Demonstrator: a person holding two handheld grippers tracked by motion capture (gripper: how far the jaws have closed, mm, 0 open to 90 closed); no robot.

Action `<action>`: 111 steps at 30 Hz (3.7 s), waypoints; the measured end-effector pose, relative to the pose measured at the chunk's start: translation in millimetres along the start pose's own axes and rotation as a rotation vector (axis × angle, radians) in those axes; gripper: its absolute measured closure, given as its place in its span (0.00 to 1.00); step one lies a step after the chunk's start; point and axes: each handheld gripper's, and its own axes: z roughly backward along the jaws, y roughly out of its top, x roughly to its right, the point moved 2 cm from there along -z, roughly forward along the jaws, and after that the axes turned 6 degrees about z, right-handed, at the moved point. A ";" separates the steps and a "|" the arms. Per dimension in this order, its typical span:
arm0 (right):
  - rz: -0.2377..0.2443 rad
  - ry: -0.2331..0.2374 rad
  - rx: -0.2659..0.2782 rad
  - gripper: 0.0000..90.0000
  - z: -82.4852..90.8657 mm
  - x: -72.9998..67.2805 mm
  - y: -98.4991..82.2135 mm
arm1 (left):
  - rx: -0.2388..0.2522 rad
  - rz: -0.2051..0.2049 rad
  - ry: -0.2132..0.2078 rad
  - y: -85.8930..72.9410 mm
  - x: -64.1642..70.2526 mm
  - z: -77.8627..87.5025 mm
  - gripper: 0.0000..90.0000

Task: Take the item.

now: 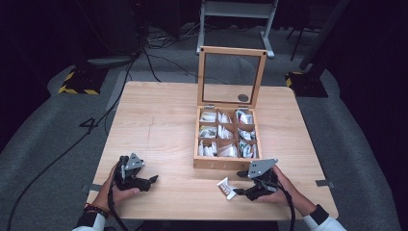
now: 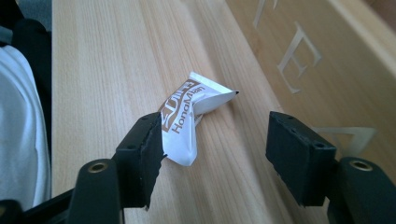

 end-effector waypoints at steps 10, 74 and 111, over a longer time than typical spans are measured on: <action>-0.056 -0.096 0.003 0.36 28.0 9.3 -25.7 | 0.004 0.017 0.030 1.2 3.5 -1.3 0.16; -0.400 -0.454 0.146 0.38 69.3 226.1 25.6 | 0.130 0.064 -0.062 240.9 -31.3 -98.7 0.25; -0.534 -0.449 0.215 0.54 33.6 266.5 29.8 | 0.153 0.137 -0.052 298.0 -17.7 -138.6 0.50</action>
